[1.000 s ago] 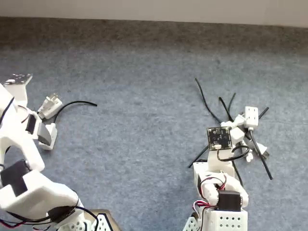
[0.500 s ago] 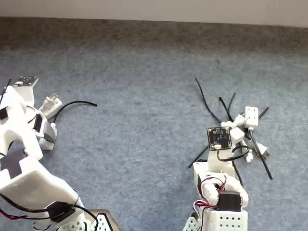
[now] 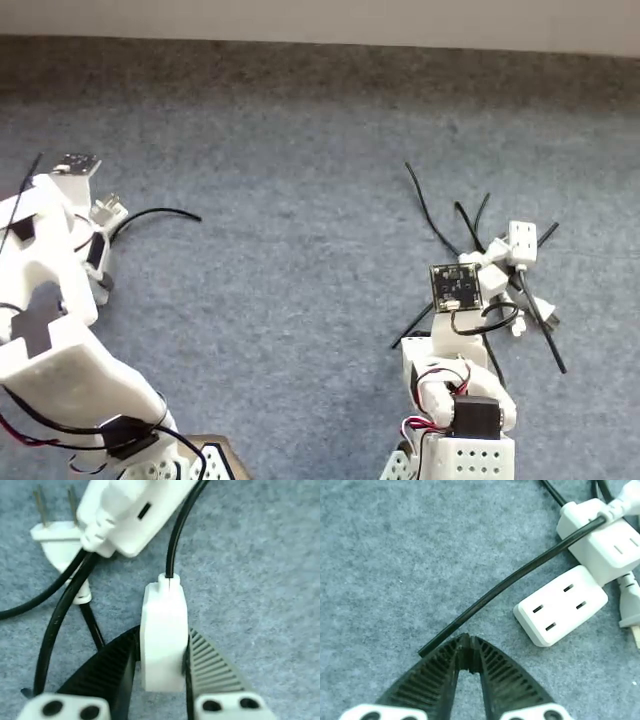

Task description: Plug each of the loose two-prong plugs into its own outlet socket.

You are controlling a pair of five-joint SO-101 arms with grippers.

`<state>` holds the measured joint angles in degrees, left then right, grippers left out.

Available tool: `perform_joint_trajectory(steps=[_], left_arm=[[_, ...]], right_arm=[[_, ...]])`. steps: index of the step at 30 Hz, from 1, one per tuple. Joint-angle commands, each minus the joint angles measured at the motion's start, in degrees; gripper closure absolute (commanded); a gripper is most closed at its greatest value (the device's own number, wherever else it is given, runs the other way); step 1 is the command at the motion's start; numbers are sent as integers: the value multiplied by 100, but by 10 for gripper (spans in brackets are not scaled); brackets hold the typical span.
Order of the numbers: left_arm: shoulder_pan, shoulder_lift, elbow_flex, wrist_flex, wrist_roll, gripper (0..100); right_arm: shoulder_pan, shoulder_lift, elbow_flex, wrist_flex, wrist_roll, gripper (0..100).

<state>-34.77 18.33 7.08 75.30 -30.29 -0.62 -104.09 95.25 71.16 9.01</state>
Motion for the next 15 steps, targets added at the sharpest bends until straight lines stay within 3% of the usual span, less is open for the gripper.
perform_joint_trajectory(steps=[1, 9, 15], left_arm=[[497, -136, -611, 149, 35, 995], [2545, -716, -2316, 1881, 132, 994], [4330, -602, -2905, 2040, 1495, 994]], right_arm=[[48, -75, 822, 22, -18, 992], [48, -75, 822, 22, -18, 992], [48, -75, 822, 22, -18, 992]])
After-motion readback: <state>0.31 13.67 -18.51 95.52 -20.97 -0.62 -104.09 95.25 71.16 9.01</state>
